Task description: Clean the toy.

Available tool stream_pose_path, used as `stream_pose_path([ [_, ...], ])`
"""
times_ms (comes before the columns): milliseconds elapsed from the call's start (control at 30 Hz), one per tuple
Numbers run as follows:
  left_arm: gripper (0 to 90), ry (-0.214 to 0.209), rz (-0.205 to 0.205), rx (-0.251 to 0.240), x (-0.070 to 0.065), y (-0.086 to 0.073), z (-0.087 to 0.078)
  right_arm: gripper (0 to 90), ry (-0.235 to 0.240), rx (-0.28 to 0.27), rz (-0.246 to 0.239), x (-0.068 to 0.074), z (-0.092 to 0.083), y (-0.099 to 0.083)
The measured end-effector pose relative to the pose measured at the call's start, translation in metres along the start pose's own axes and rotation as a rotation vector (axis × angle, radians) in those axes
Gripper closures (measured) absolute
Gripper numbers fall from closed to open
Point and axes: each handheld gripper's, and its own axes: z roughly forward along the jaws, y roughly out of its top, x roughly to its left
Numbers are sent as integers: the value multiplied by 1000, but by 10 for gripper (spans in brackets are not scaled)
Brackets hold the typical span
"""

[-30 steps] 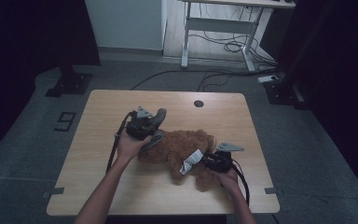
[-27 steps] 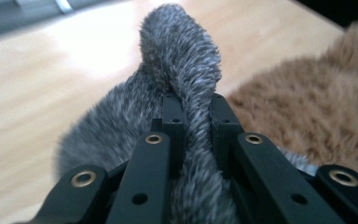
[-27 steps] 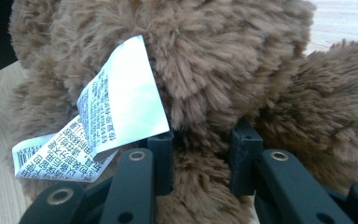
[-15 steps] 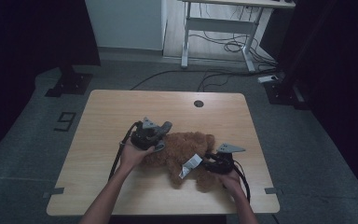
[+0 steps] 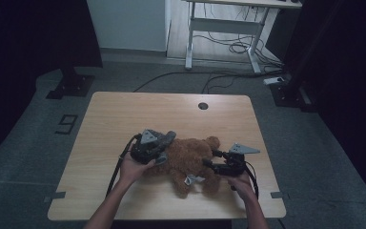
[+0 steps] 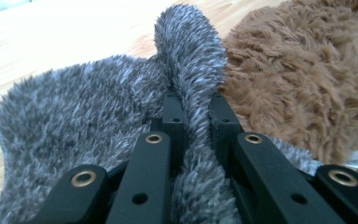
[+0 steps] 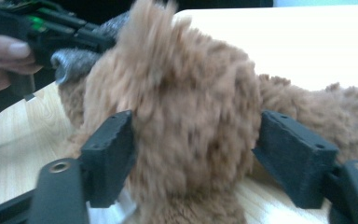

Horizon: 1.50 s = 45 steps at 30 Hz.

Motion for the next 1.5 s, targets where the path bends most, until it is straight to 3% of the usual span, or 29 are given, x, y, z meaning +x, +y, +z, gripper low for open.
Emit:
stream_pose_path([
  [133,801,9,19,-2,-6,-6,-4,183,-2,40,5,3,12,-1],
  [233,801,7,17,-9,-7,-11,-6,193,12,72,18,2,19,-4],
  [267,800,8,9,-23,-6,-15,-8,301,38,86,22,3,23,-8],
  [367,800,14,3,-42,-5,-18,-9,444,43,96,3,7,28,-11],
  [500,798,23,13,-52,-4,-16,-8,549,17,75,-14,8,30,-11],
  [533,797,28,17,-56,0,-11,-7,580,-16,52,-31,9,32,-11],
  [667,796,20,-16,-51,12,8,-2,598,-98,18,-70,9,38,-6],
  [700,796,20,-16,-51,12,8,-2,598,-118,15,-75,7,39,-5],
  [767,797,17,-15,-51,11,27,2,599,-147,1,-66,3,40,-4],
  [800,797,17,-15,-51,11,27,2,599,-147,1,-66,3,40,-4],
  [833,797,-5,-21,-59,8,34,3,599,-153,-9,-42,-3,39,-5],
  [867,797,-54,-23,-79,-5,45,6,599,-151,-14,-36,-5,38,-6],
  [1000,796,-147,23,-72,-43,61,23,594,-140,-20,-23,-7,36,-8],
  [1133,791,-183,48,-11,-74,75,54,587,-130,-23,-29,-5,35,-10],
  [1233,791,-170,33,21,-82,80,72,584,-126,-17,-29,-5,34,-11],
  [1300,793,-154,44,29,-83,77,79,584,-131,-10,-28,-6,33,-12],
  [1500,803,-138,40,3,-73,65,73,586,-121,-10,-27,-9,34,-14],
])
